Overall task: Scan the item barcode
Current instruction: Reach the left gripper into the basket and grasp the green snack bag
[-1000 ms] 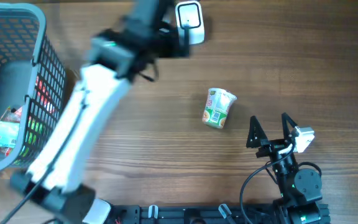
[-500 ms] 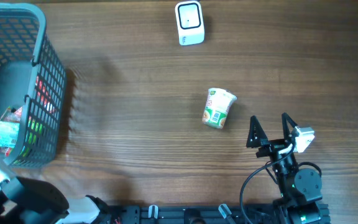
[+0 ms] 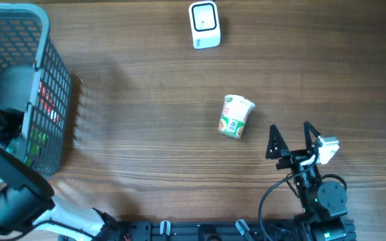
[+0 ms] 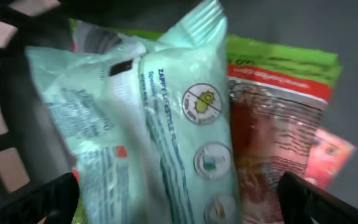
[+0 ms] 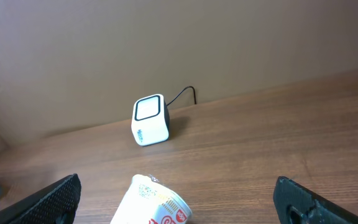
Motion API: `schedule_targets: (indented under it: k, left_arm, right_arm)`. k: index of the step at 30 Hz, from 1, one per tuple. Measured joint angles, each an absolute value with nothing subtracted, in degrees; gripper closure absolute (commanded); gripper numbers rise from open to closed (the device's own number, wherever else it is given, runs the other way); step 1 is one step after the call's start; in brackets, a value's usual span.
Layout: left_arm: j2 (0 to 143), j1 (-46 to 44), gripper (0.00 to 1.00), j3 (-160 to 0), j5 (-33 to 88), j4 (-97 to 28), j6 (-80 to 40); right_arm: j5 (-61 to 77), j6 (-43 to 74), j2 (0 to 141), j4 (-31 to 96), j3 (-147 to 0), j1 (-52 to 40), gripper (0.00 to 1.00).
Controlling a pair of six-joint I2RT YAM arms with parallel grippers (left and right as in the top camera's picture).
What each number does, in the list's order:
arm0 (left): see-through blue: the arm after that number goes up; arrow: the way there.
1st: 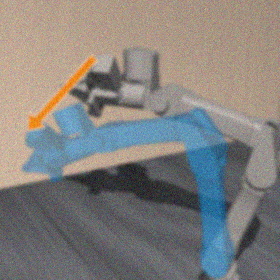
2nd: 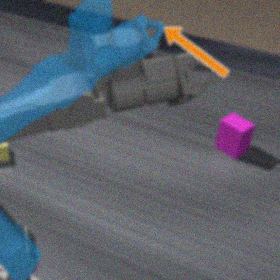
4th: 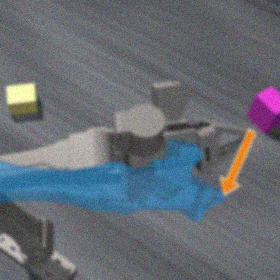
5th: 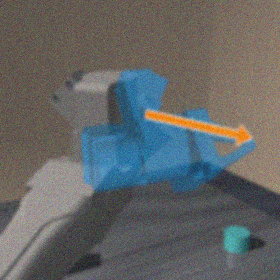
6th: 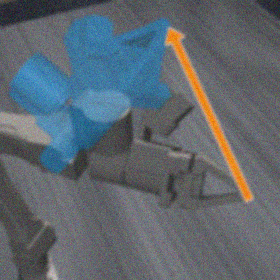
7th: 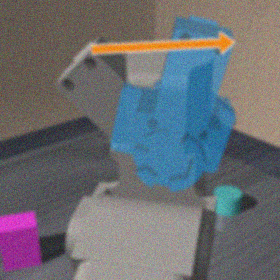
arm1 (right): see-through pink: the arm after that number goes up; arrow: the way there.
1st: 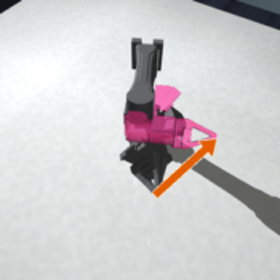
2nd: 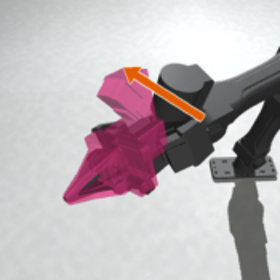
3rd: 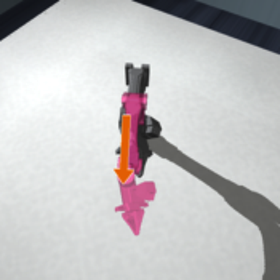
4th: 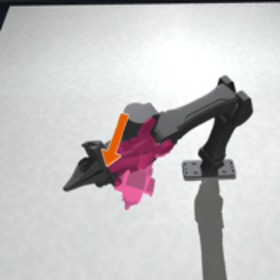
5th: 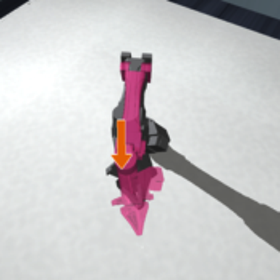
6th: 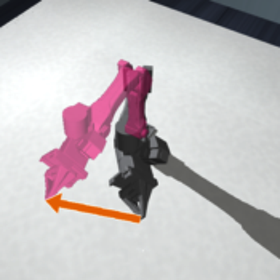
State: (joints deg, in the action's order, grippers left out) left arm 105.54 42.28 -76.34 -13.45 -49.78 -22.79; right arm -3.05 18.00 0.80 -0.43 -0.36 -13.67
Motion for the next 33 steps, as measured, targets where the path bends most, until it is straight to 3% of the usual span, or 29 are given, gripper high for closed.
schedule_targets:
  k: [3,4,5,6,7,8,9,10,17,27,33]
  left_arm:
    - [108.2,42.3,0.01,-76.8,-13.4,-49.6,-22.5]
    - [108.4,42.3,0.19,-77.0,-13.4,-49.7,-22.5]
    - [108.7,42.3,0.26,-77.2,-13.4,-49.9,-22.5]
    - [108.7,42.3,0.42,-77.3,-12.8,-49.8,-22.5]
    - [109.0,42.1,0.66,-77.4,-12.0,-49.2,-22.2]
    - [109.2,42.0,0.67,-77.6,-11.4,-49.0,-22.0]
    - [109.3,41.9,0.28,-77.6,-11.0,-48.9,-22.1]
    - [109.3,41.9,0.00,-77.6,-10.8,-48.8,-21.7]
    - [109.2,43.2,0.00,-77.6,-12.0,-49.3,-21.5]
    - [106.7,43.2,0.00,-71.3,-10.8,-41.0,-22.2]
    - [106.2,44.0,0.00,-70.3,-4.3,-37.4,-23.0]
  right_arm:
    - [-3.0,18.0,0.8,-0.4,-0.4,-13.7,0.00]
    - [-3.0,18.0,0.8,-0.4,-0.3,-13.7,0.00]
    - [-3.0,18.0,0.8,-0.4,-0.3,-13.7,0.00]
    - [-3.0,18.0,0.8,-0.4,-0.4,-13.7,0.00]
    - [-3.0,18.0,0.8,-0.4,-0.3,-13.7,0.00]
    - [-3.0,18.0,0.8,-0.4,-0.3,-13.7,0.00]
    - [-3.0,18.0,0.8,-0.4,-0.4,-13.7,0.00]
    - [-3.0,18.0,0.8,-0.4,-0.4,-13.7,0.00]
    - [-3.0,18.0,0.8,-0.4,-0.4,-13.7,0.00]
    - [-3.0,18.0,0.8,-0.4,-0.4,-13.7,0.00]
    - [-3.0,18.0,0.8,-0.4,-0.4,-13.7,0.00]
